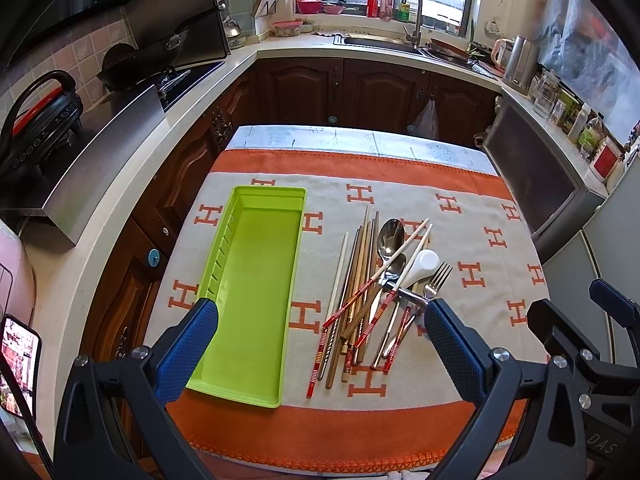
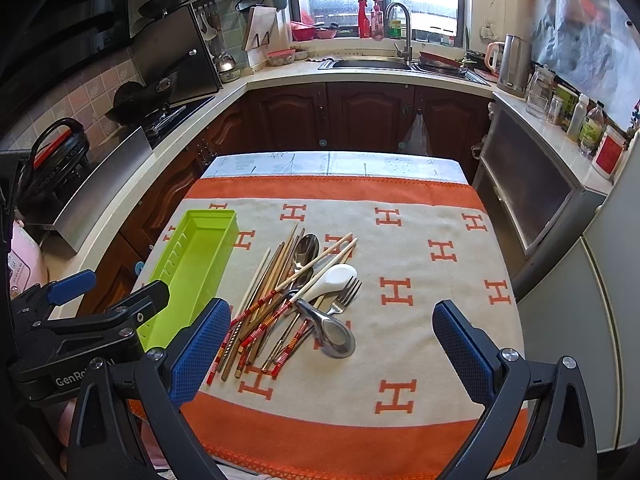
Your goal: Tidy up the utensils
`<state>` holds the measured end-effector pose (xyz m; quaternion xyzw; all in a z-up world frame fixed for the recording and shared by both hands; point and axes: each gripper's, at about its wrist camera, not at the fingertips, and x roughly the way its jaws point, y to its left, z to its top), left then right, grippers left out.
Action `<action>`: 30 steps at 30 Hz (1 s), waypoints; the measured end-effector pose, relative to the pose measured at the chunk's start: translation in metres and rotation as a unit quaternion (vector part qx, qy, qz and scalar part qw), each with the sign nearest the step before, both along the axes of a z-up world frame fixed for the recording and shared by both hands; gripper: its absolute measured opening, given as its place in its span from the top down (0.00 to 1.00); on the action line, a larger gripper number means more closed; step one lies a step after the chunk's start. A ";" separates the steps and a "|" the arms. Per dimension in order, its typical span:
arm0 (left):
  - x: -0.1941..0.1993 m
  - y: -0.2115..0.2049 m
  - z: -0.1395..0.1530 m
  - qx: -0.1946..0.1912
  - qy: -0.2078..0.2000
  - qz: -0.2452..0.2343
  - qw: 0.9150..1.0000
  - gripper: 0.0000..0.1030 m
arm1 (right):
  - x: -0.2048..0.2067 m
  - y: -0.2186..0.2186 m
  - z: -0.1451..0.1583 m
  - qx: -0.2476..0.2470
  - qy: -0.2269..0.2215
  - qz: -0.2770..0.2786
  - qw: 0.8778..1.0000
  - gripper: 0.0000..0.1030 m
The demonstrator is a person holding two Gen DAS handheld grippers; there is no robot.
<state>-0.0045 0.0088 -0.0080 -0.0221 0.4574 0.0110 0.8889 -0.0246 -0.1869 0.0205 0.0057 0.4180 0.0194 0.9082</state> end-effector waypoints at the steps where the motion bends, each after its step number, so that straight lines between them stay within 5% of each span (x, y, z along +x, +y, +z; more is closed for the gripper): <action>1: 0.000 0.000 0.000 0.000 0.001 0.000 1.000 0.01 | 0.000 0.000 0.000 0.001 0.000 0.001 1.000 0.00; 30: -0.002 -0.002 -0.005 -0.002 0.008 -0.001 1.000 0.01 | 0.000 0.002 0.000 0.003 0.004 0.002 1.000 0.00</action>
